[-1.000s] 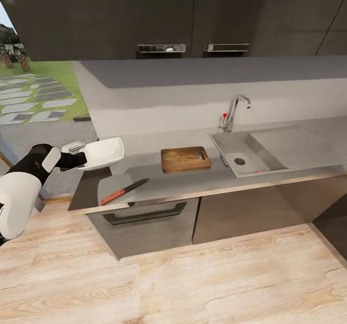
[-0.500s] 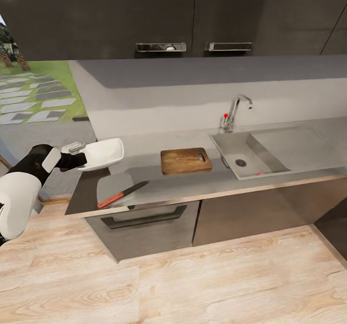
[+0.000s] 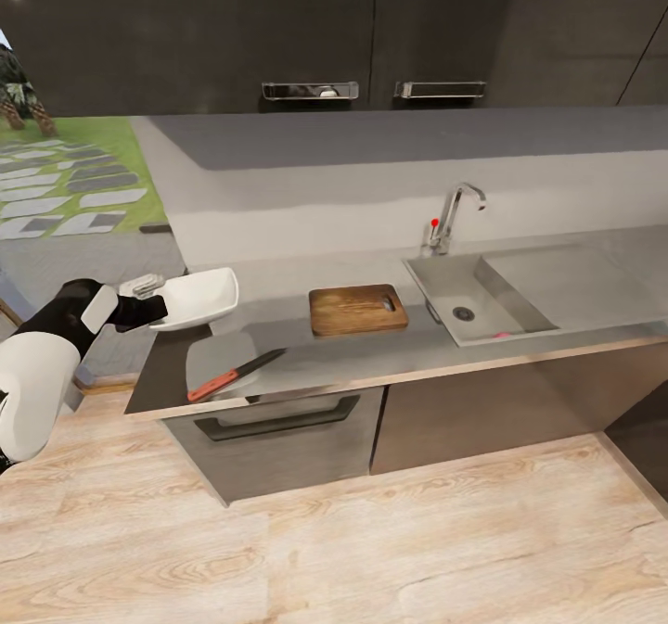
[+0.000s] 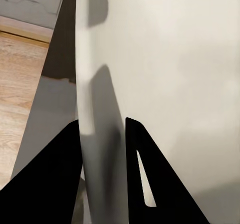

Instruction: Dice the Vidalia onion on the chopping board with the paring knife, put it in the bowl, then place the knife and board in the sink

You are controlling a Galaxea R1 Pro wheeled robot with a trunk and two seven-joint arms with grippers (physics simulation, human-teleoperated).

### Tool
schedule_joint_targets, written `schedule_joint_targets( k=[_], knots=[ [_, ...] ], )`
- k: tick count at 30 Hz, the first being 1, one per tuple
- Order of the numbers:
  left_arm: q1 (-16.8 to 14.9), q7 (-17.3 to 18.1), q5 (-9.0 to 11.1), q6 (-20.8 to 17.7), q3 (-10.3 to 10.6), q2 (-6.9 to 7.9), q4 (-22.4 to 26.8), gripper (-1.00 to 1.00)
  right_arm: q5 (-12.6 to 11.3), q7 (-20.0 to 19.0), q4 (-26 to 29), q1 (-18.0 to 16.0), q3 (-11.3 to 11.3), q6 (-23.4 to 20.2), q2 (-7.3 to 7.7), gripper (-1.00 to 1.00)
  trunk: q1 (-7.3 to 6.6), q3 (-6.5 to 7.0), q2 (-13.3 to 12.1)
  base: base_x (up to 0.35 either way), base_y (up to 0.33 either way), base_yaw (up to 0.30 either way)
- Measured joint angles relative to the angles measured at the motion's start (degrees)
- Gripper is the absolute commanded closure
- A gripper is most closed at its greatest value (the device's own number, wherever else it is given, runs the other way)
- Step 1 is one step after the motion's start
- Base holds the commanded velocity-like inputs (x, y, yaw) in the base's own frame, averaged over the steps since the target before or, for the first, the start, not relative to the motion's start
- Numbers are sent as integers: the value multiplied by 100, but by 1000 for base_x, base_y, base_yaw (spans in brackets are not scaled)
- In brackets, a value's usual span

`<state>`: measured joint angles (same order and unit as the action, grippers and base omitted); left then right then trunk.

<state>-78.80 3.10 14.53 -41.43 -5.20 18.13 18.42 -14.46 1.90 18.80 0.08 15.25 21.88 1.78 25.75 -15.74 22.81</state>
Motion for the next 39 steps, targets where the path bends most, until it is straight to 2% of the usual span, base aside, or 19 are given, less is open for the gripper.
schedule_joint_targets(
  k=[20,28,39],
  knots=[
    [0,7,-2,6,-2,-6,1,100,-4,9,-5,0,-9,1,1,-100,0,-147,0,0,0,0],
    [1,8,1,1,15,-24,8,100,1,9,-7,0,-9,1,1,-100,-1,-221,0,114,-128,0],
    [0,8,-4,9,4,-39,4,100,4,6,-5,0,-7,-1,1,-100,0,-297,0,10,-11,0]
  ],
)
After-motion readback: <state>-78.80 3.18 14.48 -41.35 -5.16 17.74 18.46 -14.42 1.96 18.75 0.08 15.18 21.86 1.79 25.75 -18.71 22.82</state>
